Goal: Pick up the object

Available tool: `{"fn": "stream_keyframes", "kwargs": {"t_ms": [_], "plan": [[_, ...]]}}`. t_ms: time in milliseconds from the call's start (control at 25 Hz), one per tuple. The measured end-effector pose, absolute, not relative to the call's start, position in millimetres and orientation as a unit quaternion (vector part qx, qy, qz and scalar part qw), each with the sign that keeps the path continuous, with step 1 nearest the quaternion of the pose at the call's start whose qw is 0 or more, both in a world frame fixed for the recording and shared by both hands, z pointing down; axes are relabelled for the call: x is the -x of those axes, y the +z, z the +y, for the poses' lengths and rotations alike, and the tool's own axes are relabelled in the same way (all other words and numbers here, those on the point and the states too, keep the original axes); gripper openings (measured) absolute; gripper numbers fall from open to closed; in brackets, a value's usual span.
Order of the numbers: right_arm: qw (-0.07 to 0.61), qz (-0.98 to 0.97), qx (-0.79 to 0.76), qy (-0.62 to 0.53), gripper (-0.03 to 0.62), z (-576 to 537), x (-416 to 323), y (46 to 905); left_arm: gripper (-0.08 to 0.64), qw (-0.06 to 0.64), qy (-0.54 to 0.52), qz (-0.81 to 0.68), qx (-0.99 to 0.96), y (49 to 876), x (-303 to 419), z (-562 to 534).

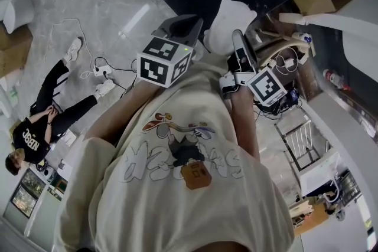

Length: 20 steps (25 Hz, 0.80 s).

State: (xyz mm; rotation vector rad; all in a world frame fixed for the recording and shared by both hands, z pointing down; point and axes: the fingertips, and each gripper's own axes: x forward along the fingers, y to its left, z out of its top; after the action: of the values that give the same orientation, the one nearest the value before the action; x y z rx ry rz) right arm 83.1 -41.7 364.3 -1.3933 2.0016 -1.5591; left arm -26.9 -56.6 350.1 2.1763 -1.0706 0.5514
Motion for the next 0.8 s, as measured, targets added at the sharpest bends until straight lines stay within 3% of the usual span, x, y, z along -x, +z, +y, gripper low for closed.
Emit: {"fn": "stream_keyframes", "kwargs": {"t_ms": [800], "plan": [[0.159,0.65,0.528,-0.523,0.127,14.1,-46.7,371.1,0.014,0.331,0.228,-0.358,-0.843,363.7,67.6,-7.0]]}}
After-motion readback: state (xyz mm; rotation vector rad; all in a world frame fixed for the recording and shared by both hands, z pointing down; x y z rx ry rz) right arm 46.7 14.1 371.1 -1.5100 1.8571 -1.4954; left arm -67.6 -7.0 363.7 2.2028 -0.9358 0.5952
